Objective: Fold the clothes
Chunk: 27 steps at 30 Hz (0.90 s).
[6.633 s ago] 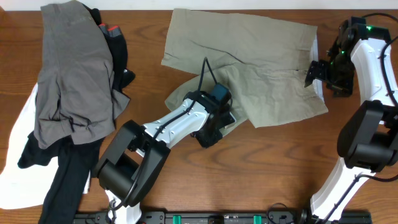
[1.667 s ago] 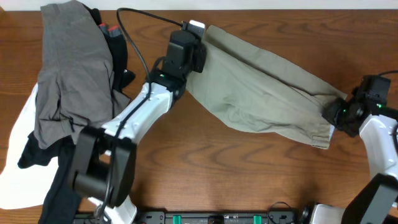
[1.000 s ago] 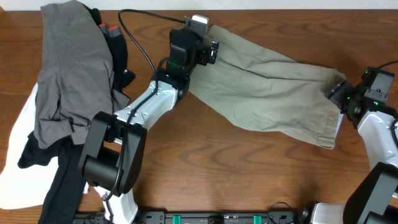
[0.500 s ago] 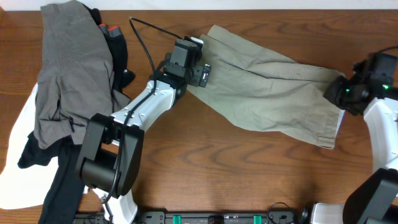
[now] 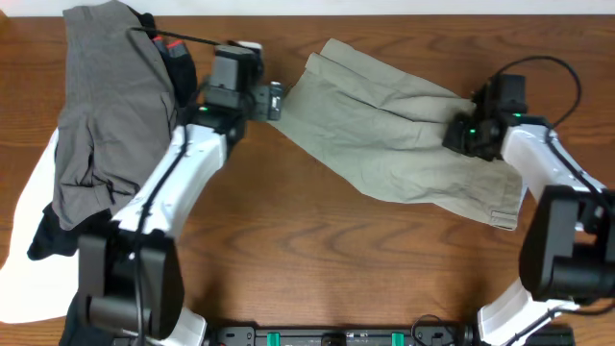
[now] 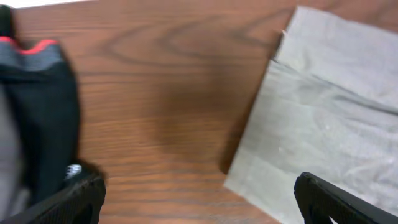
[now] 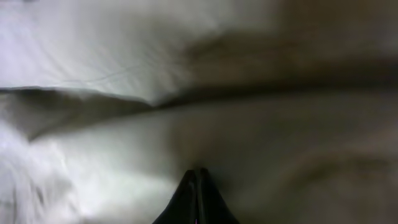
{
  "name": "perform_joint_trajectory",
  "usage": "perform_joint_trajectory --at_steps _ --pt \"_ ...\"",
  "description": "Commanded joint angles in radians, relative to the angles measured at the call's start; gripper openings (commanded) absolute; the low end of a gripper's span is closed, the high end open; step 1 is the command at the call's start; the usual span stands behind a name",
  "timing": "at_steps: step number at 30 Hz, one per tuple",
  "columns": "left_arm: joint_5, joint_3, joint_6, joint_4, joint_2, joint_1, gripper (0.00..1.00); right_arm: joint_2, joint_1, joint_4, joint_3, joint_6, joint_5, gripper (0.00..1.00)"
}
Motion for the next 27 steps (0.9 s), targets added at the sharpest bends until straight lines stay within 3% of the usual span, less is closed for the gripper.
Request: perform_joint_trajectory --at_steps 1,14,27 --pt "-0.004 0.013 -0.013 -0.022 -0.018 0.029 0.98 0.055 0.037 0.053 -0.003 -0.015 0.023 0.01" --pt "-0.009 0.013 -0.001 -0.071 -0.020 0.054 0.98 0.229 0.136 0.152 0.040 -0.096 0.076 0.01" --pt "-0.016 0.013 0.025 -0.111 -0.020 0.062 0.98 0.262 0.331 0.075 0.075 -0.643 0.076 0.01"
